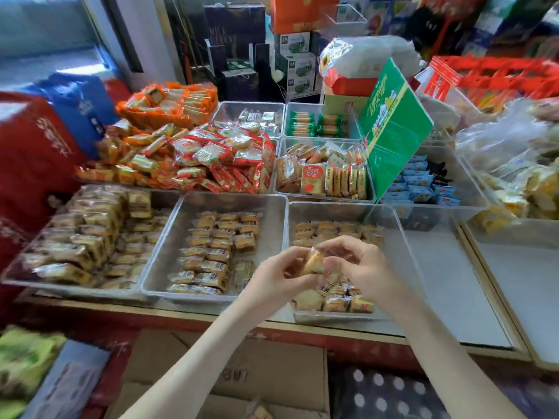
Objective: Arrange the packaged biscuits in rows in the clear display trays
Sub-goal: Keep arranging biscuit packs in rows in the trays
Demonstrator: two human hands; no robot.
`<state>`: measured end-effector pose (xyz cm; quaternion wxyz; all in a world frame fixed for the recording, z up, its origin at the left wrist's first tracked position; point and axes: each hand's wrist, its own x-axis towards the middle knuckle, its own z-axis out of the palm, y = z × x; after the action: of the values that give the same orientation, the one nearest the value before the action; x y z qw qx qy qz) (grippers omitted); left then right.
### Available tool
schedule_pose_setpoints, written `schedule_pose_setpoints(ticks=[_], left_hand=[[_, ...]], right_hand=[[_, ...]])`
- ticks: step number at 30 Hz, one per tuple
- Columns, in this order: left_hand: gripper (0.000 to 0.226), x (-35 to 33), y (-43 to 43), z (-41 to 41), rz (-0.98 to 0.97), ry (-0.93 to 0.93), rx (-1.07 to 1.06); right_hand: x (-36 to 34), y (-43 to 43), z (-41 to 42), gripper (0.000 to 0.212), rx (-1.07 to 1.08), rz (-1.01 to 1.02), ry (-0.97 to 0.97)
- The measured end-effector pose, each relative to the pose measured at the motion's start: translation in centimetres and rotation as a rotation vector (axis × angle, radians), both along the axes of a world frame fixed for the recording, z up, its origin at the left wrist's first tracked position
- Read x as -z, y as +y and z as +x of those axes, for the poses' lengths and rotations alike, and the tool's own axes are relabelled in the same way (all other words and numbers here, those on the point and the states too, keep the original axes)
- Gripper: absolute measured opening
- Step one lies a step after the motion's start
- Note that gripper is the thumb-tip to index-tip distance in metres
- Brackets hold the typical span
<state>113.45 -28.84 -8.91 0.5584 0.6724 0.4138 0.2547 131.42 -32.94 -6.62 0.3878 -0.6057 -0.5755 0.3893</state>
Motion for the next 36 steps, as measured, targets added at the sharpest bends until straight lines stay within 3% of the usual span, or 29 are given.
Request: schedule_pose_setpoints(ticks=[3,6,10,16,19,23,26,33,36], left_hand=[[0.036,-2.2,-0.8,-3.2,-0.104,-0.163,-0.090],[0.036,-3.0,-1.6,-6.2,-0.239,-0.325,-0.297],[0.029,-3.0,-3.1,-10.0,-0.304,-0.489,-0.369],[0.022,-3.2,-4.1,-14.8,-0.320,-0.716,-0.401],[0.015,-3.2,-4.4,-16.5,-0.157,-0.537,-0.459],[0.013,-3.2,-4.3,-18.0,0.272,-0.025,-0.551],[0.018,-3.3,-4.3,-18.5,0.366,0.043,-0.555],[0.009,-3.9,-3.9,-18.2,0.327,0.073,-0.477],[0.019,-4.4,-5.0,-17.2,0.330,0.086,-0.417]], right_hand=[[-1.0,-1.5,-3.4,0.012,0.118,-0.061,0.417],[-1.4,-2.3,-7.4,0.011,0.285,-0.075,0.669],[-2.0,-2.8,-12.6,0.008,0.482,-0.019,0.806],[-2.7,-3.6,-17.6,0.009,0.478,0.021,0.859],[-2.7,-3.9,-19.0,0.012,0.497,0.031,0.821],[-2.3,-3.9,-20.2,0.011,0.571,0.057,0.676],[-2.3,-3.9,-20.6,0.011,0.607,0.043,0.642],[-2.6,-4.3,-21.6,0.010,0.668,0.096,0.662],[-2.6,-4.8,-22.2,0.009,0.724,0.173,0.511]])
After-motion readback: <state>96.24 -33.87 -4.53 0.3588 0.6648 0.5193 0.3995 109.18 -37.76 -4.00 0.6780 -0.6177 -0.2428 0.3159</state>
